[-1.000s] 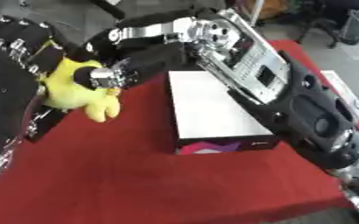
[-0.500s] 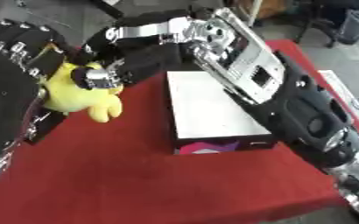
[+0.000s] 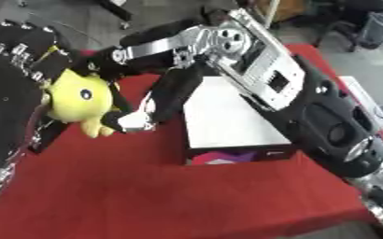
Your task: Pick up the objects with one hand, pass them to the other hand, and then place them into the box on the other side of the table.
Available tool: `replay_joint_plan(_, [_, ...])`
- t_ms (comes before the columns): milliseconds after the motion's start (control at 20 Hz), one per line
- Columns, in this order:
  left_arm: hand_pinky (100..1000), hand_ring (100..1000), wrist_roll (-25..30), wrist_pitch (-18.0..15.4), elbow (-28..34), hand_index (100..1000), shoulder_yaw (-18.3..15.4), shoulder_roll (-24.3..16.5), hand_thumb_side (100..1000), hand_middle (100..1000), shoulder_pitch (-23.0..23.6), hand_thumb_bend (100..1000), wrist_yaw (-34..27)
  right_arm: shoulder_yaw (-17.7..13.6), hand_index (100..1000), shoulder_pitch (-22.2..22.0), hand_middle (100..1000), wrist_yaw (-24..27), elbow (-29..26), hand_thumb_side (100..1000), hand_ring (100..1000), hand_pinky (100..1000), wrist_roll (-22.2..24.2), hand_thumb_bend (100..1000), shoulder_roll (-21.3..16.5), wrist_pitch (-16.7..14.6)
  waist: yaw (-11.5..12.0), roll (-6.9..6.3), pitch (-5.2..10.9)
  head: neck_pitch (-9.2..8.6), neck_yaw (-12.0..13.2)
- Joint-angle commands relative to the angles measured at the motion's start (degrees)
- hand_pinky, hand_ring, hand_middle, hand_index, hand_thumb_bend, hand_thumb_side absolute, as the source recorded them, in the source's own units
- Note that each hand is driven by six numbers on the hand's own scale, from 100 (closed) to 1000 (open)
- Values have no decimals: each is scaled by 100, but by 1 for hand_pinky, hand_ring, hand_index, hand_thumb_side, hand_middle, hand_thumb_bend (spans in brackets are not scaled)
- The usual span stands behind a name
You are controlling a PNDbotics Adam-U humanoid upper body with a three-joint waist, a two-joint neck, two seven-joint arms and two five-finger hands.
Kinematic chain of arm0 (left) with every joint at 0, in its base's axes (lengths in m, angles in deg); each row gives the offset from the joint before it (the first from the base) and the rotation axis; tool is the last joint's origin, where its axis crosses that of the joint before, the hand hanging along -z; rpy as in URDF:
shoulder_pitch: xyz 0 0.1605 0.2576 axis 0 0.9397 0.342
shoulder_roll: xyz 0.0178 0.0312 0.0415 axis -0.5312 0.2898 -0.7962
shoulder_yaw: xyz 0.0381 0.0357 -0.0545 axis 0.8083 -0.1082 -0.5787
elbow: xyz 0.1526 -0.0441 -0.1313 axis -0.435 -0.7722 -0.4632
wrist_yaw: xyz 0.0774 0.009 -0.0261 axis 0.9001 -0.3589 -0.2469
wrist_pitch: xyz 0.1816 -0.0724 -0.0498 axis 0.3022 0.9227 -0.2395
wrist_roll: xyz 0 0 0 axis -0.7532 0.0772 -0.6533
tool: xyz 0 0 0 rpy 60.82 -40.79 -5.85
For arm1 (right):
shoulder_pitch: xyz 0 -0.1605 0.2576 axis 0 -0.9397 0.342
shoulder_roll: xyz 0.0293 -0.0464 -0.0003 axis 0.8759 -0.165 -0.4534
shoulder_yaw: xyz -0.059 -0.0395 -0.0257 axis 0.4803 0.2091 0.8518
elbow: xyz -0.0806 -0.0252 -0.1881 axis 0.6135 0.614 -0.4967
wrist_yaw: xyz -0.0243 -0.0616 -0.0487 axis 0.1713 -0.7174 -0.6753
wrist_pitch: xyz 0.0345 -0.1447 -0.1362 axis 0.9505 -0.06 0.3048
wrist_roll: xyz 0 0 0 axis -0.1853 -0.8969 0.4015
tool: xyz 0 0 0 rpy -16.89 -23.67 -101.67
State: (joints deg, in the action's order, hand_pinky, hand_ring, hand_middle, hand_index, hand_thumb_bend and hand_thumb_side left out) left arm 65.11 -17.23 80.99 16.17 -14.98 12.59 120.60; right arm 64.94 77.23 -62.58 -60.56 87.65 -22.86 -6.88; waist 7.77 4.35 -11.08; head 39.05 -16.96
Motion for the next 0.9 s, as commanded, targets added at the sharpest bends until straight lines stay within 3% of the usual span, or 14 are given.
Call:
replay_joint_plan(50, [592,545,-58,52,140,594,-9,293,100,487,-142,138,26,111,1000,64,836,-199,-70,294,1000,1000,64,100,0,-212,-6,-8,151,-88,7])
replay_joint_plan(250, [562,507,-238,144,155,565,14,416,100,442,-116,157,-184,62,1000,70,830,-495,-112,348,1000,1000,3,100,13,-442,-14,7,156,-82,-3])
replay_joint_plan(500, [527,471,-416,163,132,537,89,676,100,397,-117,147,-447,80,1000,120,790,-756,-193,344,1000,1000,-452,100,41,-294,-17,20,178,-72,-47])
replay_joint_plan(700, [512,456,-526,220,102,534,98,824,100,379,-88,129,-569,99,1000,138,725,-879,-234,258,1000,1000,-790,100,43,-134,-10,17,191,-88,-123])
replay_joint_plan(900, [503,445,-653,294,72,532,95,932,100,365,-57,114,-705,134,996,144,669,-1045,-304,206,1000,1000,-929,100,22,-186,-6,17,197,-81,-155])
